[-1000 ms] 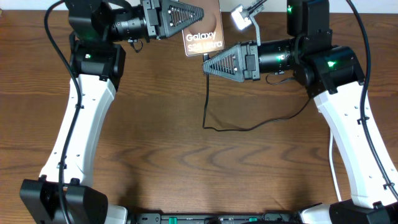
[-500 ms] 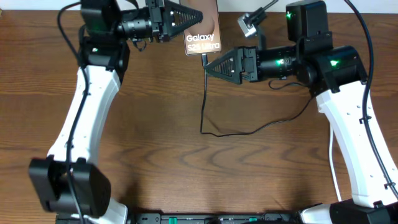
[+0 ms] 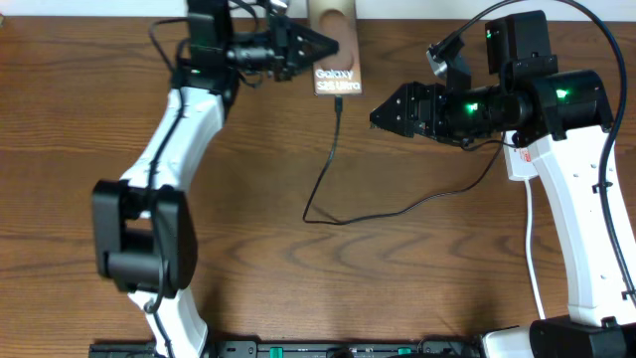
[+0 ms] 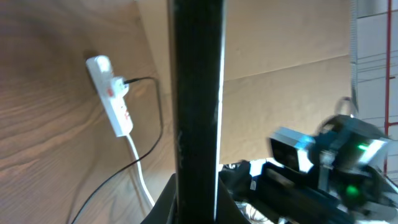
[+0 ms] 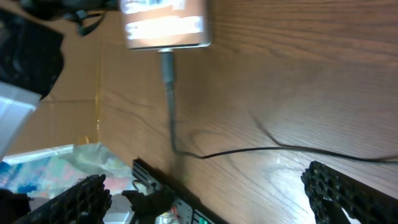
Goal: Plug charger to phone and switch on socket
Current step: 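Lower the phone with the left gripper and lay it flat on the table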
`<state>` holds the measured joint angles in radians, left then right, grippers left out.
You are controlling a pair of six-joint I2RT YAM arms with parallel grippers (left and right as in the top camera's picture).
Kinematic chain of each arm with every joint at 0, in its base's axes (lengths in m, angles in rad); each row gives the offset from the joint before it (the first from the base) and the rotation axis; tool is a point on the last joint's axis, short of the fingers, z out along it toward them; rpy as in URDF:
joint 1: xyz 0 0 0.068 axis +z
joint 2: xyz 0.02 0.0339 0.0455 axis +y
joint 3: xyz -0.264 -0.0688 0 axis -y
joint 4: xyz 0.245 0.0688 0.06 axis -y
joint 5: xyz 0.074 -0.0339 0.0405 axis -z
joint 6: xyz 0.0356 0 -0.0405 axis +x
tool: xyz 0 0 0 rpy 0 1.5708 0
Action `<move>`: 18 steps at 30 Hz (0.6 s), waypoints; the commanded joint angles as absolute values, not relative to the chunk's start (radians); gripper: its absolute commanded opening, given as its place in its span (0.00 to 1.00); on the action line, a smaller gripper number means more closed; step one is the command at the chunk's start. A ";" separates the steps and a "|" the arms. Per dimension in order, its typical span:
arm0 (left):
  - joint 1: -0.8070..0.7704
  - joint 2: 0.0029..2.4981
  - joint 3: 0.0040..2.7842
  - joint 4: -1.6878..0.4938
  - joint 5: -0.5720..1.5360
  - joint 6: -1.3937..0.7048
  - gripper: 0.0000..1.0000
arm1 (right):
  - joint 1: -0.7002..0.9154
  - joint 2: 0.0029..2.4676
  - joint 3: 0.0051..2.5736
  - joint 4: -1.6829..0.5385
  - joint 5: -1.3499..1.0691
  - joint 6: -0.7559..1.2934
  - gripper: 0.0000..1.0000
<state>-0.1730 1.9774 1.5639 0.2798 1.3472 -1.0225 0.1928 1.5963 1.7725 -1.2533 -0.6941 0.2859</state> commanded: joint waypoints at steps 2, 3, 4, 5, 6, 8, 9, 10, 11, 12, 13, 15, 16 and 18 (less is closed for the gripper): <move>-0.203 2.033 1.575 0.285 1.319 -0.961 0.07 | 0.189 1.589 1.785 -1.277 -0.624 0.253 0.99; -0.207 2.043 1.575 0.281 1.309 -0.961 0.07 | 0.189 1.589 1.785 -1.285 -0.607 0.253 0.99; -0.210 2.054 1.575 0.270 1.291 -0.961 0.07 | 0.189 1.589 1.785 -1.293 -0.596 0.253 0.99; -0.214 2.061 1.575 0.262 1.277 -0.961 0.07 | 0.189 1.589 1.785 -1.298 -0.592 0.253 0.99; -0.216 2.070 1.575 0.256 1.264 -0.961 0.07 | 0.189 1.589 1.785 -1.302 -0.592 0.253 0.99; -0.220 2.086 1.575 0.247 1.242 -0.961 0.07 | 0.189 1.589 1.785 -1.309 -0.593 0.253 0.99; -0.219 2.096 1.575 0.247 1.240 -0.961 0.07 | 0.189 1.589 1.785 -1.313 -0.593 0.253 0.99; -0.219 2.104 1.575 0.247 1.239 -0.961 0.07 | 0.189 1.589 1.785 -1.317 -0.592 0.253 0.99; -0.216 2.113 1.575 0.247 1.240 -0.957 0.07 | 0.189 1.589 1.785 -1.320 -0.592 0.252 0.99; -0.212 2.122 1.575 0.247 1.241 -0.953 0.07 | 0.189 1.589 1.785 -1.321 -0.593 0.252 0.99; -0.210 2.128 1.575 0.248 1.241 -0.945 0.07 | 0.189 1.589 1.785 -1.321 -0.593 0.252 0.99; -0.199 2.143 1.575 0.247 1.238 -0.921 0.07 | 0.190 1.589 1.785 -1.321 -0.593 0.249 0.99; -0.193 2.149 1.575 0.248 1.236 -0.911 0.07 | 0.190 1.589 1.785 -1.322 -0.593 0.249 0.99; -0.179 2.167 1.575 0.247 1.229 -0.905 0.07 | 0.191 1.589 1.785 -1.322 -0.593 0.249 0.99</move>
